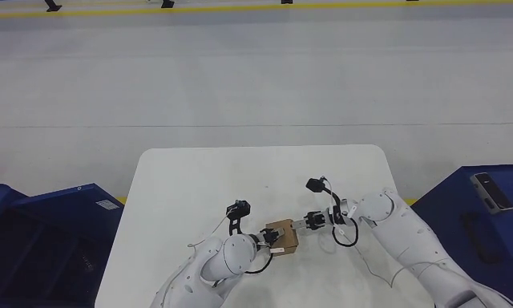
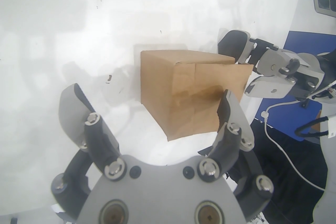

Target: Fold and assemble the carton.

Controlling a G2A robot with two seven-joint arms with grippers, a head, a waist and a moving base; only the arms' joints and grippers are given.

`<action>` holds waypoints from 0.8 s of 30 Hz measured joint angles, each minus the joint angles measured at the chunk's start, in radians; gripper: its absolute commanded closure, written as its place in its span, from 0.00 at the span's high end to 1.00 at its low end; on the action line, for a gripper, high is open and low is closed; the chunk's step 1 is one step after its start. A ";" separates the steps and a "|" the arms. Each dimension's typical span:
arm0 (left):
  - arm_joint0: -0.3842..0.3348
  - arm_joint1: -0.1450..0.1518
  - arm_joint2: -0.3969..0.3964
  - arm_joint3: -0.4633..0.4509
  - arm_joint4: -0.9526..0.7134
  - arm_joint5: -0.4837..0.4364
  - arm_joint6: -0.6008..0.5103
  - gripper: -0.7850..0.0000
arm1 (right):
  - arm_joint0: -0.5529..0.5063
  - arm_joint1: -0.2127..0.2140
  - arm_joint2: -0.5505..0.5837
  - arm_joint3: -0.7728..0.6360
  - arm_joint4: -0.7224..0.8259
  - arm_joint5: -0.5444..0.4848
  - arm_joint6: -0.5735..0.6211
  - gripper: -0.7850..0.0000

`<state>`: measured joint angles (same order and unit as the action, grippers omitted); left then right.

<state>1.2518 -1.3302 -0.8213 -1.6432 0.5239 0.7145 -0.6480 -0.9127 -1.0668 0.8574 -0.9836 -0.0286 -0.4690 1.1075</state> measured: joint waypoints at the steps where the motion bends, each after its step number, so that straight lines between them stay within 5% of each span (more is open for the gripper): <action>1: 0.000 0.000 -0.001 0.000 -0.001 0.000 0.001 1.00 | 0.000 0.000 -0.001 -0.002 -0.001 0.000 0.000 1.00; 24: 0.021 0.005 -0.029 -0.018 0.006 -0.006 -0.009 1.00 | -0.022 0.019 0.034 -0.021 -0.016 0.002 0.017 1.00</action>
<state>1.2726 -1.3254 -0.8498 -1.6612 0.5304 0.7085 -0.6573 -0.9350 -1.0477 0.8910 -1.0044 -0.0441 -0.4670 1.1247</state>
